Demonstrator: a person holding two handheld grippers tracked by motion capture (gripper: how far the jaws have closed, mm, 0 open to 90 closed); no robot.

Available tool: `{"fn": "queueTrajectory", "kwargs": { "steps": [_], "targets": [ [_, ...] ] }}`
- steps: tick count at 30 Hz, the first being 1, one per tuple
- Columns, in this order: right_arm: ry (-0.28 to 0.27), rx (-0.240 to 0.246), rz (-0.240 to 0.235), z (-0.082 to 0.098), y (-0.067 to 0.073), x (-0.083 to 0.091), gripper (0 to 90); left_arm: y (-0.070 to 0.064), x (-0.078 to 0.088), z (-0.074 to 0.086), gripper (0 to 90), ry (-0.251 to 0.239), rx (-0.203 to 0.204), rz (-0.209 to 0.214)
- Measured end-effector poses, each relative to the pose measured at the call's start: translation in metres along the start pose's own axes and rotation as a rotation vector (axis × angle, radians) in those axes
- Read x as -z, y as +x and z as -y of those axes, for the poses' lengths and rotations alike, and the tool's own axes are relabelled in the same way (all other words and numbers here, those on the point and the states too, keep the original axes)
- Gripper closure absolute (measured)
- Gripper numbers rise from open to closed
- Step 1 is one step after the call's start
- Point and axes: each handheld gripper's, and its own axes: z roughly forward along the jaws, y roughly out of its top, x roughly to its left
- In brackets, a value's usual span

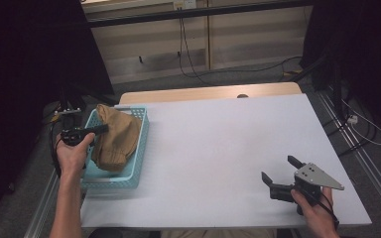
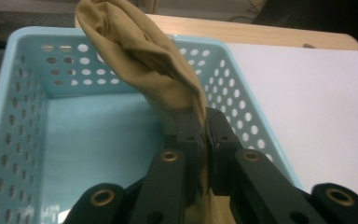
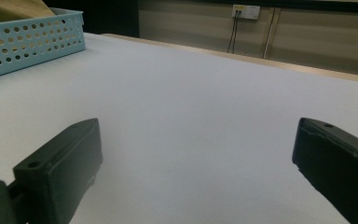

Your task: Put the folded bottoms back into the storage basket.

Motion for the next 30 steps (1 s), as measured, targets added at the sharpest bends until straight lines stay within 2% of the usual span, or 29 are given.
{"fn": "queueTrajectory", "kwargs": {
  "steps": [8,9,11,14,15,18,20,25,27,28,30],
  "targets": [
    [0.003,0.007,-0.004,0.0,0.0,0.0,1.3,0.012,-0.008,0.006,85.8,0.035,-0.003,-0.051],
    [0.003,0.007,-0.004,0.0,0.0,0.0,1.3,0.013,-0.009,0.006,85.8,0.052,-0.017,-0.06],
    [0.002,0.007,-0.006,0.0,0.001,0.0,1.3,0.014,-0.012,0.007,85.8,0.067,-0.031,-0.074],
    [0.002,0.007,-0.005,0.0,0.001,-0.001,1.3,0.013,-0.017,0.009,85.8,0.077,-0.016,-0.077],
    [0.003,0.007,-0.006,0.0,0.001,-0.001,1.3,0.014,-0.018,0.009,85.8,0.086,-0.025,-0.08],
    [0.004,0.008,-0.008,0.0,0.001,-0.001,1.3,0.015,-0.021,0.011,85.7,0.098,-0.029,-0.121],
    [0.003,0.008,-0.008,0.0,0.001,-0.001,1.3,0.018,-0.021,0.011,85.6,0.107,-0.043,-0.124],
    [0.004,0.006,-0.009,0.0,0.001,-0.001,1.3,0.025,-0.025,0.015,85.6,0.109,-0.017,-0.141],
    [0.006,0.007,-0.012,0.0,0.001,-0.001,1.3,0.03,-0.026,0.017,85.5,0.131,-0.024,-0.149],
    [0.006,0.007,-0.012,0.0,0.001,-0.001,1.3,0.032,-0.027,0.018,85.4,0.126,-0.018,-0.163],
    [0.005,0.008,-0.012,0.001,0.001,-0.002,1.3,0.035,-0.029,0.019,85.3,0.146,-0.032,-0.184]
  ]
}}
